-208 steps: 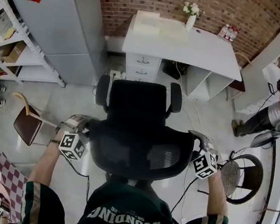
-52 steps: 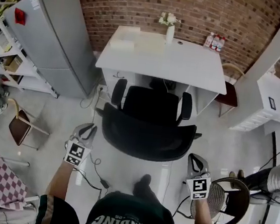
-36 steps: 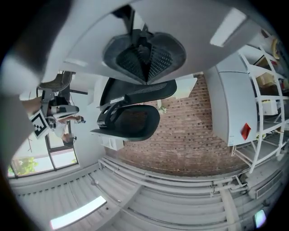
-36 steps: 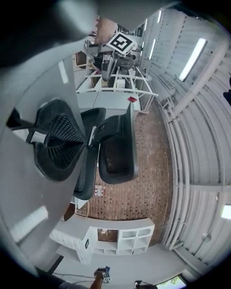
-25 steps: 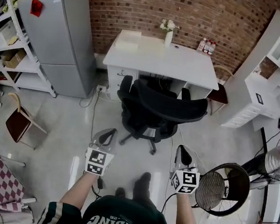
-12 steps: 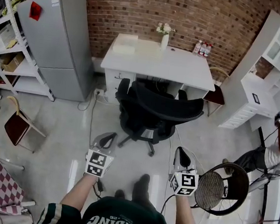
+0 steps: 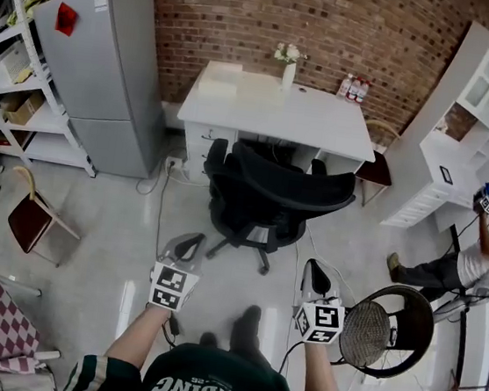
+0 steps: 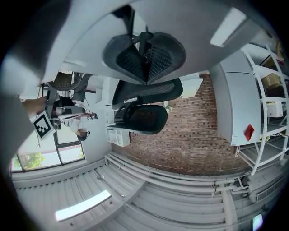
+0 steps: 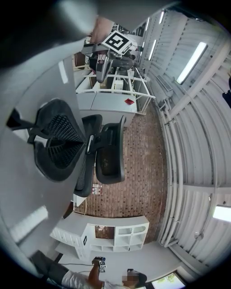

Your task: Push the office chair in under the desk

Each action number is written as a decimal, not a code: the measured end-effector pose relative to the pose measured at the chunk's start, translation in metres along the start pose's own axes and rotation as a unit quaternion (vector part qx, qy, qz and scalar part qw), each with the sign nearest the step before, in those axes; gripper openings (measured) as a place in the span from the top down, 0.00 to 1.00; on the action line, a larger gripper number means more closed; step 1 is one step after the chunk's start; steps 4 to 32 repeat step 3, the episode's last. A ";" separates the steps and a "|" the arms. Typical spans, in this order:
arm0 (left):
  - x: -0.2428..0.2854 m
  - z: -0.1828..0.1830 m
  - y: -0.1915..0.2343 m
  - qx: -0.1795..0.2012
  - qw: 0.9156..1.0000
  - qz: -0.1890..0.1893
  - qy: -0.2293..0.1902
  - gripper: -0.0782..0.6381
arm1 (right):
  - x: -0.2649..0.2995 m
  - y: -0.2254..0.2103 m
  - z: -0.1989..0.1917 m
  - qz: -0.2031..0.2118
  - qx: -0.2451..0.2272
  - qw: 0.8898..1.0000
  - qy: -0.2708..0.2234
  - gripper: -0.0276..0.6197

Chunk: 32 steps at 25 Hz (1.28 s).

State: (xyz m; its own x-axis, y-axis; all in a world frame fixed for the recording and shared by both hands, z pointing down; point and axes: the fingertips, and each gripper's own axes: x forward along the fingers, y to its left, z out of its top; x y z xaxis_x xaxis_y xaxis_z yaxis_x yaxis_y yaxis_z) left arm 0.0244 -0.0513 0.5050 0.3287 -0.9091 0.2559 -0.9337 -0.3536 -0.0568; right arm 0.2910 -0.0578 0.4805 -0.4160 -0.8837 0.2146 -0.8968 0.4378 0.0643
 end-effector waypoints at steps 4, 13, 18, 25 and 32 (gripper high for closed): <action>-0.004 -0.002 0.000 0.000 1.000 -0.001 -0.001 0.88 | -0.003 0.004 0.000 0.001 0.001 1.000 -0.002 0.96; -0.004 -0.002 0.000 0.000 1.000 -0.001 -0.001 0.88 | -0.003 0.004 0.000 0.001 0.001 1.000 -0.002 0.96; -0.004 -0.002 0.000 0.000 1.000 -0.001 -0.001 0.88 | -0.003 0.004 0.000 0.001 0.001 1.000 -0.002 0.96; -0.004 -0.002 0.000 0.000 1.000 -0.001 -0.001 0.88 | -0.003 0.004 0.000 0.001 0.001 1.000 -0.002 0.96; -0.004 -0.002 0.000 0.000 1.000 -0.001 -0.001 0.88 | -0.003 0.004 0.000 0.001 0.001 1.000 -0.002 0.96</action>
